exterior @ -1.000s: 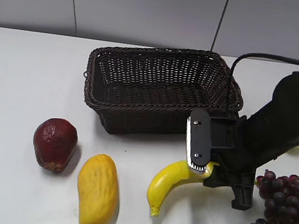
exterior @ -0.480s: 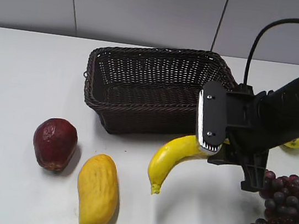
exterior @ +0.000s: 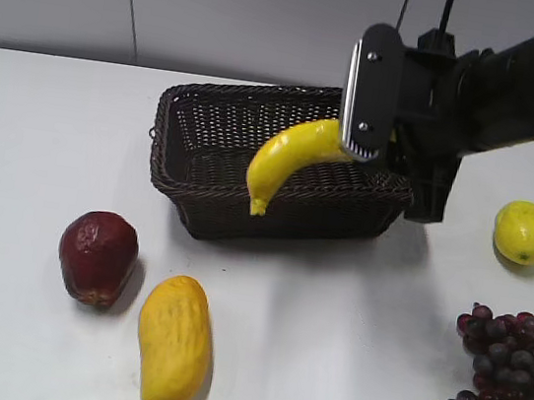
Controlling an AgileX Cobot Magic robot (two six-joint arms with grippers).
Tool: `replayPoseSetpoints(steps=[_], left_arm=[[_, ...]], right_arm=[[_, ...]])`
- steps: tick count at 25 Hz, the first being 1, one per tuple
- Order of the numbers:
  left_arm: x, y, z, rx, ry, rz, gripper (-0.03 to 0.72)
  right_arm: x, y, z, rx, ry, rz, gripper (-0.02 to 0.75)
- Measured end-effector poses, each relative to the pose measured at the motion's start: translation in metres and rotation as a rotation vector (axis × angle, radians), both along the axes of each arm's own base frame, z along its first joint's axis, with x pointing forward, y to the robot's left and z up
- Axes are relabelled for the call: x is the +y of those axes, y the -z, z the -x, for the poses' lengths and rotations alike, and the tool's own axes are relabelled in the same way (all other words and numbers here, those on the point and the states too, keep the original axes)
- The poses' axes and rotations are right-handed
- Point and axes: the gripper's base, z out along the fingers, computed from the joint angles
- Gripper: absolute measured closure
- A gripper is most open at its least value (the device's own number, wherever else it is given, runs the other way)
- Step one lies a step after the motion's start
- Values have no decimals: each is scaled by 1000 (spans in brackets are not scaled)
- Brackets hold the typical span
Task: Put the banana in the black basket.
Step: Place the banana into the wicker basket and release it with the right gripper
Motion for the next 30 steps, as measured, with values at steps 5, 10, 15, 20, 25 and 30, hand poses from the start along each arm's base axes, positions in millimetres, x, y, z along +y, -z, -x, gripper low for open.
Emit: replayPoseSetpoints(steps=[5,10,15,20,25,30], left_arm=[[0,0,0,0,0,0,111],[0,0,0,0,0,0,111],[0,0,0,0,0,0,111],[0,0,0,0,0,0,111],[0,0,0,0,0,0,111],[0,0,0,0,0,0,111]], right_arm=[[11,-13,-21,-111,20,-58,433],[28,6,-51,-93,22,-45,433],[45,34,-81,-69,27,-31,433],[54,56,-96,-45,46,-34,433],[55,56,-98,-36,69,-53,433],[55,56,-98,-34,73,-56,298]])
